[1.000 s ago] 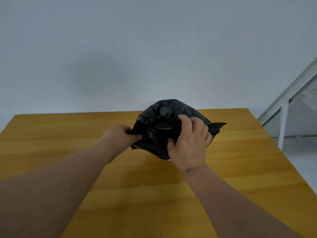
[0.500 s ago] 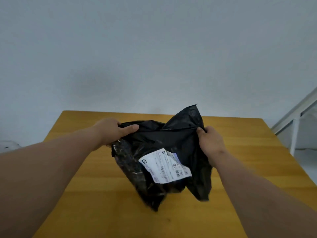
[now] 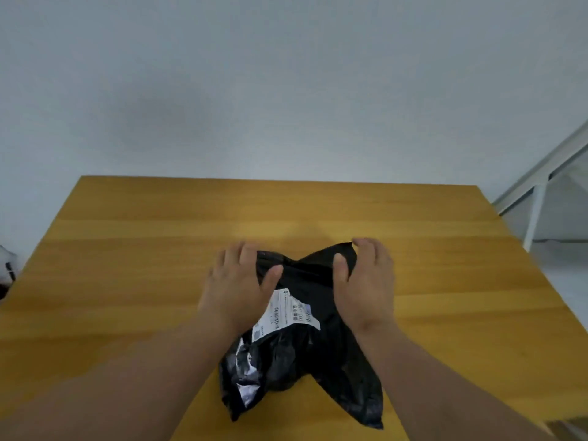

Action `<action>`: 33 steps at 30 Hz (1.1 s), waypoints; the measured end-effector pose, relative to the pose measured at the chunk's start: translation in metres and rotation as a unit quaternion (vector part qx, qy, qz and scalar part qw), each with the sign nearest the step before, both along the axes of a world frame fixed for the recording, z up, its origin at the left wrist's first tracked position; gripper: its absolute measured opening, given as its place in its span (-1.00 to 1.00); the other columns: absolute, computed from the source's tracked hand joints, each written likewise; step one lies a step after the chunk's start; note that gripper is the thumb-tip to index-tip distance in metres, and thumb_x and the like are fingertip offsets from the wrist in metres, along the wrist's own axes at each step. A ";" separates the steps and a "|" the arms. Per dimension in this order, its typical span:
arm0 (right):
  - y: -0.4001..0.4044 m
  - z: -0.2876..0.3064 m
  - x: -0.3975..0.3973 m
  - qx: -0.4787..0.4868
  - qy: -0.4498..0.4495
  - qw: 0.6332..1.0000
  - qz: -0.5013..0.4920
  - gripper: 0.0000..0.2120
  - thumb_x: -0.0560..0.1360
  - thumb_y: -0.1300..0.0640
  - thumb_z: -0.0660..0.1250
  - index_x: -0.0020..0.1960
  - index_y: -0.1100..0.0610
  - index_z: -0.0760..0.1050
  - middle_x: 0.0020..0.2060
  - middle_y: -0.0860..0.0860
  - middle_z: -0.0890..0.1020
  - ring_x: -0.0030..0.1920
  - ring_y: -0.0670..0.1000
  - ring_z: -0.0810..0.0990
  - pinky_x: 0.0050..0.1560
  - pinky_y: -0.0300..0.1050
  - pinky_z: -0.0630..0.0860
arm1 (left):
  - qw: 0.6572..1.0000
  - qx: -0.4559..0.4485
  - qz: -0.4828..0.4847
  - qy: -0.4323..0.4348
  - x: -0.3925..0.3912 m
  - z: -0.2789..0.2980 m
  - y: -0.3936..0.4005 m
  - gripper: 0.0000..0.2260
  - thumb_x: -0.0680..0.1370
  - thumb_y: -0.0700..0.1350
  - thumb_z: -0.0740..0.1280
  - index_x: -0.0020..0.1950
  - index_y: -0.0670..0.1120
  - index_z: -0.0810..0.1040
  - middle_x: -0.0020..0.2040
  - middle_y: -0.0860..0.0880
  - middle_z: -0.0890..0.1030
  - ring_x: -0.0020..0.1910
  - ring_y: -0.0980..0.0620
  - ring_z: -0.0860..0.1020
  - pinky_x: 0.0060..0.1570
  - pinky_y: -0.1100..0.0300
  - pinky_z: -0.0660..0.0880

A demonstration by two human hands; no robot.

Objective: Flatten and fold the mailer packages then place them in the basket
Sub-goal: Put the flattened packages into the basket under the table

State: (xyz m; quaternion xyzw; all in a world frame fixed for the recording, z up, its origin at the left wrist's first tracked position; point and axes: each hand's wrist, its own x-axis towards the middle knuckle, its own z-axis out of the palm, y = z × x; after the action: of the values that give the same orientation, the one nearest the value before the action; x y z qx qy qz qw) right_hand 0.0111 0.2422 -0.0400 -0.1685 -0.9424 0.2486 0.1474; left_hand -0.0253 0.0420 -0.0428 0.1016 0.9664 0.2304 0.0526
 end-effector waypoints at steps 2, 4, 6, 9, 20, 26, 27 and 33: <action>-0.016 -0.012 0.011 0.024 -0.063 0.990 0.123 -0.30 0.58 -0.32 -0.11 0.52 0.12 0.24 0.52 0.07 0.23 0.53 0.10 0.15 0.50 0.10 0.18 | 0.996 -0.022 -0.033 -0.078 0.014 -0.019 0.011 -0.23 0.48 0.42 -0.14 0.59 0.01 0.00 0.57 -0.02 0.07 0.54 -0.08 0.03 0.46 -0.09 0.17; -0.026 -0.029 0.023 0.042 -0.177 0.964 0.194 -0.23 0.52 -0.40 -0.26 0.61 0.00 -0.04 0.59 -0.05 -0.11 0.58 0.01 -0.17 0.57 0.04 -0.11 | 0.988 -0.050 -0.061 -0.134 0.024 -0.037 0.016 -0.23 0.49 0.42 -0.19 0.61 0.05 -0.18 0.61 0.06 -0.14 0.58 -0.02 -0.14 0.52 -0.12 0.00; -0.026 -0.047 0.033 0.063 -0.253 0.944 0.202 -0.21 0.47 -0.43 -0.34 0.59 -0.07 -0.25 0.53 -0.11 -0.34 0.55 0.00 -0.36 0.54 0.07 -0.27 | 0.981 -0.081 -0.082 -0.155 0.032 -0.051 0.016 -0.25 0.49 0.41 -0.23 0.58 0.08 -0.31 0.58 0.12 -0.31 0.56 0.04 -0.29 0.53 -0.16 -0.14; -0.019 -0.069 0.040 0.107 -0.278 0.935 0.193 -0.11 0.33 -0.51 -0.54 0.55 -0.09 -0.38 0.51 -0.08 -0.41 0.51 0.04 -0.45 0.52 0.17 -0.31 | 0.975 -0.121 -0.103 -0.153 0.037 -0.070 0.012 -0.20 0.40 0.46 -0.33 0.54 0.10 -0.41 0.52 0.16 -0.44 0.50 0.07 -0.43 0.51 -0.17 -0.23; 0.018 -0.116 0.040 0.166 -0.282 0.926 0.187 -0.21 0.35 -0.51 -0.56 0.49 -0.19 -0.48 0.50 -0.11 -0.45 0.49 0.06 -0.49 0.49 0.21 -0.35 | 0.970 -0.164 -0.119 -0.132 0.043 -0.105 0.030 -0.22 0.44 0.53 -0.23 0.46 0.19 -0.50 0.48 0.16 -0.52 0.46 0.06 -0.52 0.46 -0.25 -0.34; 0.021 -0.139 0.037 0.137 -0.233 0.945 0.184 -0.24 0.48 -0.50 -0.36 0.57 -0.17 -0.21 0.58 -0.09 -0.18 0.56 0.04 -0.30 0.52 0.17 -0.26 | 0.970 -0.184 -0.114 -0.114 0.043 -0.120 0.036 -0.23 0.46 0.52 -0.24 0.45 0.15 -0.55 0.46 0.12 -0.55 0.44 0.03 -0.54 0.43 -0.27 -0.37; 0.021 -0.141 0.037 0.135 -0.228 0.946 0.184 -0.25 0.48 -0.50 -0.34 0.57 -0.17 -0.19 0.58 -0.10 -0.16 0.57 0.04 -0.28 0.52 0.17 -0.25 | 0.969 -0.188 -0.118 -0.113 0.043 -0.121 0.036 -0.22 0.47 0.51 -0.24 0.46 0.14 -0.54 0.46 0.11 -0.55 0.44 0.03 -0.54 0.43 -0.28 -0.37; 0.022 -0.141 0.034 0.138 -0.229 0.946 0.182 -0.22 0.46 -0.50 -0.38 0.57 -0.15 -0.12 0.58 -0.11 -0.14 0.57 0.03 -0.27 0.51 0.17 -0.26 | 0.964 -0.199 -0.125 -0.125 0.039 -0.120 0.037 -0.21 0.48 0.50 -0.24 0.48 0.10 -0.52 0.47 0.10 -0.55 0.44 0.02 -0.55 0.42 -0.28 -0.37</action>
State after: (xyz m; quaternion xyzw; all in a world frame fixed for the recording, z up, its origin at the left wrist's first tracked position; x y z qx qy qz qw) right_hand 0.0454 0.2638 -0.1811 -0.0244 -0.9905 0.0935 -0.0981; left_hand 0.0139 0.0793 -0.1624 0.1794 0.9580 0.0363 0.2208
